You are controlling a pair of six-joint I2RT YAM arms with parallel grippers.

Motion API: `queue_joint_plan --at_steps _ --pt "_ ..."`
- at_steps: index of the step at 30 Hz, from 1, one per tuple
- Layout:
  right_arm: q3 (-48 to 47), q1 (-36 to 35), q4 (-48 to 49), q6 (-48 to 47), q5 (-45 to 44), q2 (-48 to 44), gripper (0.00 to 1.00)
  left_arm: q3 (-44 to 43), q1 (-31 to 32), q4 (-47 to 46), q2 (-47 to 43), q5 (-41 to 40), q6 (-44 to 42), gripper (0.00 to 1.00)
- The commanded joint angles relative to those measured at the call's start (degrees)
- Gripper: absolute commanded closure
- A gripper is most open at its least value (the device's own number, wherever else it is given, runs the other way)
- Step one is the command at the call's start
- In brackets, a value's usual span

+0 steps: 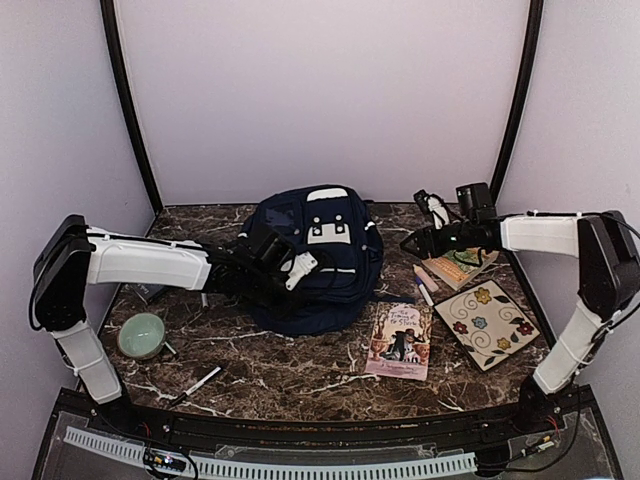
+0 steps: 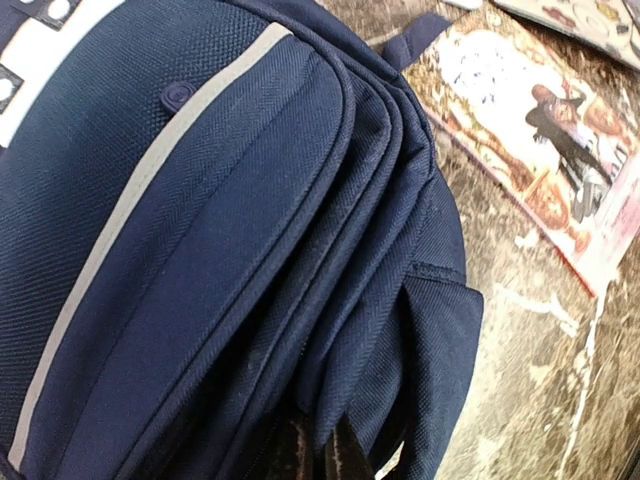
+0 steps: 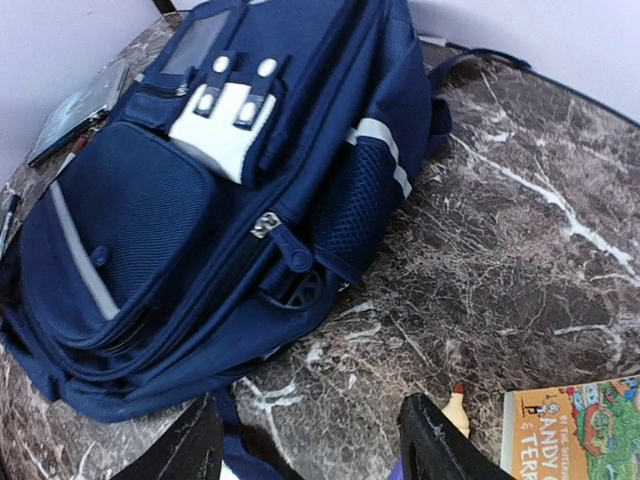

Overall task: Pack the student bag
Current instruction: Rotate the student bag at the center of the board, then adjust the book at the center of the board.

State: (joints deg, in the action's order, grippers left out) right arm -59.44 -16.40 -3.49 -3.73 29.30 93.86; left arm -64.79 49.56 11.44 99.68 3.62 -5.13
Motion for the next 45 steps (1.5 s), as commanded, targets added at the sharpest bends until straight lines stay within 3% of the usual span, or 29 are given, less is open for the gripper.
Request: queue_joint_plan --at_steps 1,7,14,19,22,26,30,45 --pt "-6.06 -1.33 -2.91 6.48 -5.88 7.25 0.4 2.21 2.47 -6.44 -6.8 -5.36 5.14 1.0" --pt "-12.79 -2.74 -5.04 9.71 0.28 14.8 0.39 4.93 5.28 -10.59 -10.21 -7.37 6.78 1.0" --pt "-30.25 -5.52 -12.96 12.44 5.93 30.39 0.4 5.28 6.57 -13.63 -8.23 -5.31 9.63 1.0" --pt "-49.35 -5.61 -20.39 14.1 8.85 43.86 0.42 3.89 7.13 -13.55 -4.67 -7.49 11.51 0.96" --pt "-55.33 -5.59 -22.51 14.94 10.9 46.46 0.44 3.07 7.13 -11.23 -3.87 -10.13 12.08 0.85" --pt "-49.52 -5.04 -21.5 13.62 9.62 40.27 0.43 3.04 7.13 -9.8 -5.29 -12.01 12.68 0.68" --pt "-37.37 -3.42 -17.69 11.31 6.1 27.4 0.4 2.87 7.13 -11.29 -6.6 -9.71 13.17 0.58" --pt "-4.75 -1.45 -24.93 -13.17 -3.2 -9.41 0.4 -4.23 7.63 -14.78 7.43 32.25 19.59 0.52"
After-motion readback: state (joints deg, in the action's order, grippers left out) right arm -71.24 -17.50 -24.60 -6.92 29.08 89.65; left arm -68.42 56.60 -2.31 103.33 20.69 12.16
